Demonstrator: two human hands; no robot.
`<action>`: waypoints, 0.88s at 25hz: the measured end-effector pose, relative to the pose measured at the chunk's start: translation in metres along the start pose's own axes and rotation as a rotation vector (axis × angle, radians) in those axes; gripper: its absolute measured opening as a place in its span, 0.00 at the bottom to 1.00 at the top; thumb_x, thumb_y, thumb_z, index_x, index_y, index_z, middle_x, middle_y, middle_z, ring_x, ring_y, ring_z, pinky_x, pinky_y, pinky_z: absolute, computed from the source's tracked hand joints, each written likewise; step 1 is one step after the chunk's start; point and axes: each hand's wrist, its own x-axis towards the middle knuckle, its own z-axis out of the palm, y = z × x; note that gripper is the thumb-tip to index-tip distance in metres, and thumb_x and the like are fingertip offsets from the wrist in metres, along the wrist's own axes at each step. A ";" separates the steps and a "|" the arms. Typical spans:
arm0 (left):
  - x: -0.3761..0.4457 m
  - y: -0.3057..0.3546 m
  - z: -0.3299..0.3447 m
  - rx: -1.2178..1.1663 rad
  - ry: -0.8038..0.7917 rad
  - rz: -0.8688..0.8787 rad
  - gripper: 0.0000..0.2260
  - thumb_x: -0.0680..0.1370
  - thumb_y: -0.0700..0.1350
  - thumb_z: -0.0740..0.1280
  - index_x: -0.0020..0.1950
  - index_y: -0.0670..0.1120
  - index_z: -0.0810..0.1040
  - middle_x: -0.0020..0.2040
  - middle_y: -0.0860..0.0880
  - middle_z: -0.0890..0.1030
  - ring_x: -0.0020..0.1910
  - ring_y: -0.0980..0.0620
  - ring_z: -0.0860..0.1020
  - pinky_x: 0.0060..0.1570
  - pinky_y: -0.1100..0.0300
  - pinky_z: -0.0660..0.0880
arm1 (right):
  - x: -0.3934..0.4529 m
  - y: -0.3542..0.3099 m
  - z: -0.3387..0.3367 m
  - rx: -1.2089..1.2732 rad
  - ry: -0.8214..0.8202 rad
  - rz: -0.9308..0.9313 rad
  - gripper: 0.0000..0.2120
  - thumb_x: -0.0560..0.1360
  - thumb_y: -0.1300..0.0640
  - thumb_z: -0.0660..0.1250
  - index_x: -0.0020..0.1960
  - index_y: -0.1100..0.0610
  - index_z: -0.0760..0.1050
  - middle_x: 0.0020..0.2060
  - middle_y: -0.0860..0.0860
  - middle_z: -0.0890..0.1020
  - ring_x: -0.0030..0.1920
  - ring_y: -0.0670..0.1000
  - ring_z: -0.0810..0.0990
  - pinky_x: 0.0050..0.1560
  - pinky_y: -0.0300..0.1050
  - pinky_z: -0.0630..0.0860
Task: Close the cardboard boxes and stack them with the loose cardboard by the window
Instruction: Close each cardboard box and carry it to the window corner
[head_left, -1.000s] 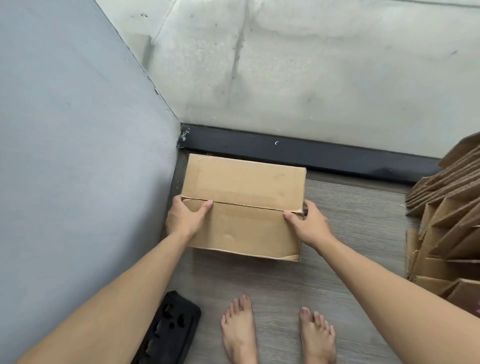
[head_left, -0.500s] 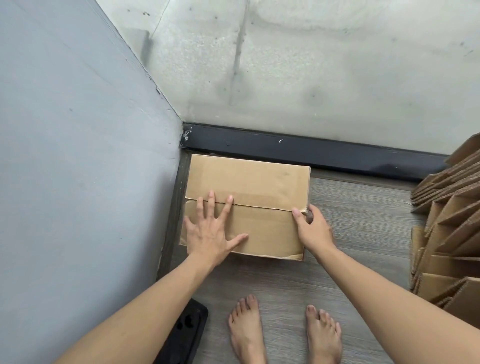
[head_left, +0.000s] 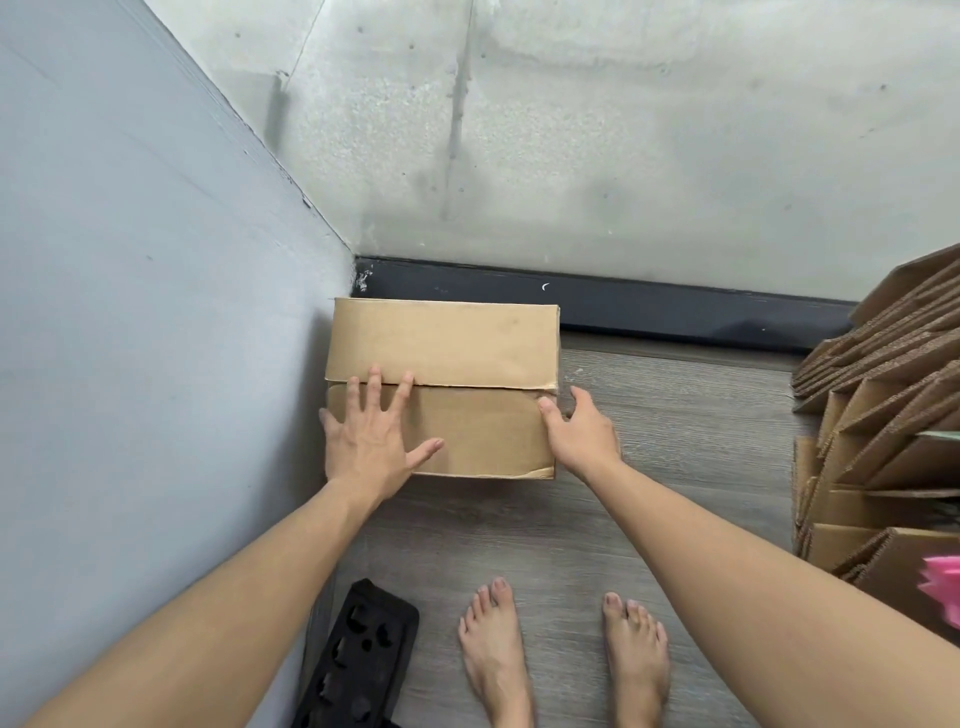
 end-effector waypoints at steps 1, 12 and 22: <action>-0.008 0.000 -0.009 0.010 0.021 0.017 0.43 0.72 0.78 0.49 0.81 0.59 0.43 0.82 0.46 0.47 0.80 0.42 0.51 0.69 0.36 0.63 | -0.010 0.000 -0.008 -0.075 0.016 -0.019 0.31 0.80 0.37 0.56 0.78 0.50 0.59 0.70 0.55 0.74 0.70 0.60 0.71 0.65 0.54 0.68; -0.176 0.053 -0.250 -0.019 0.008 0.153 0.35 0.77 0.68 0.58 0.78 0.50 0.60 0.73 0.47 0.69 0.67 0.45 0.71 0.60 0.47 0.70 | -0.219 -0.024 -0.226 -0.393 0.072 -0.294 0.28 0.80 0.41 0.59 0.77 0.50 0.61 0.70 0.50 0.73 0.67 0.56 0.70 0.63 0.54 0.70; -0.356 0.119 -0.430 -0.139 0.033 0.164 0.29 0.79 0.65 0.57 0.75 0.51 0.65 0.68 0.48 0.74 0.67 0.46 0.72 0.60 0.49 0.71 | -0.429 -0.016 -0.368 -0.492 0.131 -0.332 0.23 0.80 0.44 0.58 0.72 0.53 0.66 0.67 0.55 0.75 0.67 0.58 0.71 0.65 0.53 0.68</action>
